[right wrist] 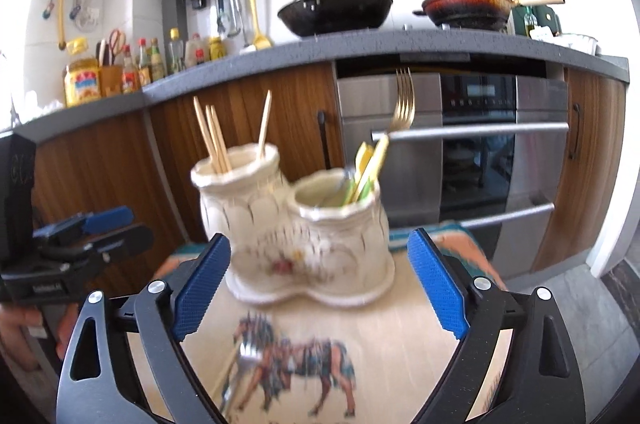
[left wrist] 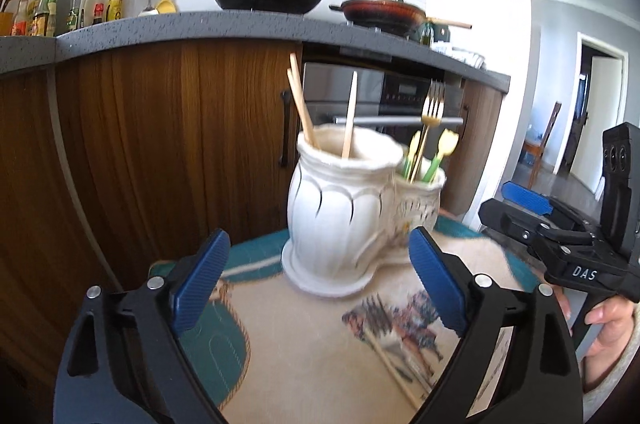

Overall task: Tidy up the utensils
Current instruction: 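Grasp the last wooden chopstick with the left tool while the right tool grasps a silver fork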

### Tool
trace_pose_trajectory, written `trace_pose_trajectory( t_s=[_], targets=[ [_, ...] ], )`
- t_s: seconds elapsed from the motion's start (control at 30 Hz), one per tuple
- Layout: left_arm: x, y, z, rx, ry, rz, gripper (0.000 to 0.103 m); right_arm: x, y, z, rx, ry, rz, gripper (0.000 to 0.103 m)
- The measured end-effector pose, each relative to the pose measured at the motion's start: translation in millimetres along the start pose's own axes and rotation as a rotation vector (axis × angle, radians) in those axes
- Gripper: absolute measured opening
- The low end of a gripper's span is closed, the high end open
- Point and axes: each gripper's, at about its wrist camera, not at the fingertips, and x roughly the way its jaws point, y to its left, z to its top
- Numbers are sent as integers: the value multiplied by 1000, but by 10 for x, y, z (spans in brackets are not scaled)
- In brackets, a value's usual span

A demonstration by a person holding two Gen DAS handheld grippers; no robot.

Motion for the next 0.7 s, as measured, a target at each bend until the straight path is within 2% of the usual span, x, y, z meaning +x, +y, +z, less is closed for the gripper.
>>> trace_pose_trajectory(
  t_s=[0.1, 0.33, 0.4, 0.47, 0.53, 0.6, 0.7],
  targets=[
    [-16, -11, -100, 12, 24, 5, 93, 7, 18, -113, -15, 52, -2, 92],
    [-1, 32, -364, -9, 80, -12, 95, 226, 167, -388, -111, 249, 7, 92],
    [11, 74, -461, -34, 80, -26, 96, 293, 198, -448, -127, 288, 10, 92],
    [51, 124, -493, -72, 113, -18, 96, 324, 207, -475, -127, 313, 17, 92],
    [27, 165, -500, -100, 98, -20, 96, 358, 239, -507, -129, 352, 44, 91],
    [16, 195, -508, -118, 93, -28, 97, 397, 304, -556, -145, 396, 76, 87],
    [38, 225, -511, -130, 100, -52, 97, 448, 449, -641, -195, 455, 106, 71]
  ],
)
